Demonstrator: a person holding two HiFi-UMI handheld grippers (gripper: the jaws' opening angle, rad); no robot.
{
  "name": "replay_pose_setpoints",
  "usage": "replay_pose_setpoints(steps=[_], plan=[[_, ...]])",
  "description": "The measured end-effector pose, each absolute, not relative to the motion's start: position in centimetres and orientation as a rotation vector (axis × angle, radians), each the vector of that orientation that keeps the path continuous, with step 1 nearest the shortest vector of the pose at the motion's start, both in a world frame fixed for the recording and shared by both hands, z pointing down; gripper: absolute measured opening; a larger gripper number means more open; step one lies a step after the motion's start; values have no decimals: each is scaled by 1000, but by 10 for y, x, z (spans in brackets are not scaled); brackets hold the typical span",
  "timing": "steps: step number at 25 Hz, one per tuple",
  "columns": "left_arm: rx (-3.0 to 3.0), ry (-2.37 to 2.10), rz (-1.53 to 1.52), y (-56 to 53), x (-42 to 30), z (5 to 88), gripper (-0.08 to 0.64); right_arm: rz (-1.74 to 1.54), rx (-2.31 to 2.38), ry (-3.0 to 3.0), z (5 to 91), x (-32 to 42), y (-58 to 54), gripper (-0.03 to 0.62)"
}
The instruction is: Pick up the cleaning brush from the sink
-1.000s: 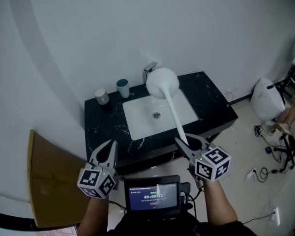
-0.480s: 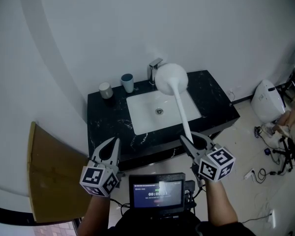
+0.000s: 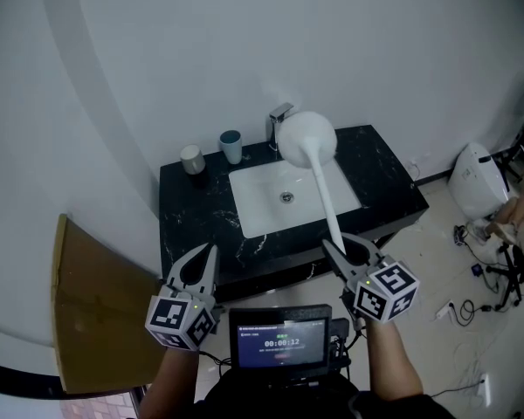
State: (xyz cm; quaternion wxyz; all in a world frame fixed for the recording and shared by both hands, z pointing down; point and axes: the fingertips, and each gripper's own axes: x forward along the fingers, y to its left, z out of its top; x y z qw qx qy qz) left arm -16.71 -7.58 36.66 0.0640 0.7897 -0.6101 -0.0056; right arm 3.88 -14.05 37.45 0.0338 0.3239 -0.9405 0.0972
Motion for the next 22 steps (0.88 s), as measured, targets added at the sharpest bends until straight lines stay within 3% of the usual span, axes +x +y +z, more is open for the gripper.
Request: replay_pose_setpoints(steps=[22], plan=[[2356,-1851,-26,-65,-165,375,3,314,1005,-2878,376,47,-126,58]])
